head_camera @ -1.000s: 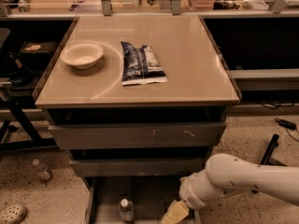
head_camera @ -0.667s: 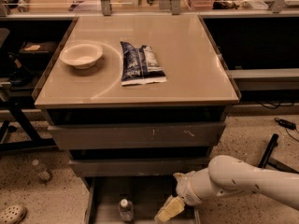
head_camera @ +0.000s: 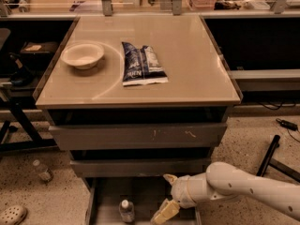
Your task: Pick blue plastic bottle from bottom drawer and place on counter
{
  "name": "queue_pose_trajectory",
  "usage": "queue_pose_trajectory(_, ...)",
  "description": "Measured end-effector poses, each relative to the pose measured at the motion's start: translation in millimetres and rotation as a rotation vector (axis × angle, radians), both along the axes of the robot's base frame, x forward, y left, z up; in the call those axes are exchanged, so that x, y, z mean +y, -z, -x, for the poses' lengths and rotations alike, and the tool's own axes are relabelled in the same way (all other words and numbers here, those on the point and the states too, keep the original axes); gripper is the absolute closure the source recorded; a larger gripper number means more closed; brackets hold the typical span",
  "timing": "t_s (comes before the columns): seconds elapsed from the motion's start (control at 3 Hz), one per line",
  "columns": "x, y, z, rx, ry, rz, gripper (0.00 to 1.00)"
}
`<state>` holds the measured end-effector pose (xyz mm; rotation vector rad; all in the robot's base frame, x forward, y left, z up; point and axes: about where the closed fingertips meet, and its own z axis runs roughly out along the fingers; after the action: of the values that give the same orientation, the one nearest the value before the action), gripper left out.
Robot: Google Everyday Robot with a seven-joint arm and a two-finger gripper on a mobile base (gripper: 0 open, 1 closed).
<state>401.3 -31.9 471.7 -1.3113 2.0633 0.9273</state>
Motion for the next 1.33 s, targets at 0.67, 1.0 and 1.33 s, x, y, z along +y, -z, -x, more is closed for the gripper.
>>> queue_pose_trajectory(0.67, 7, 15, 7, 0.017, -0.012, -0.030, 0.00)
queue_pose_trajectory(1.0, 21, 49, 8, 0.002, -0.062, -0.044, 0.00)
queue_pose_trajectory(1.33, 32, 108, 0, -0.026, -0.096, -0.065, 0.00)
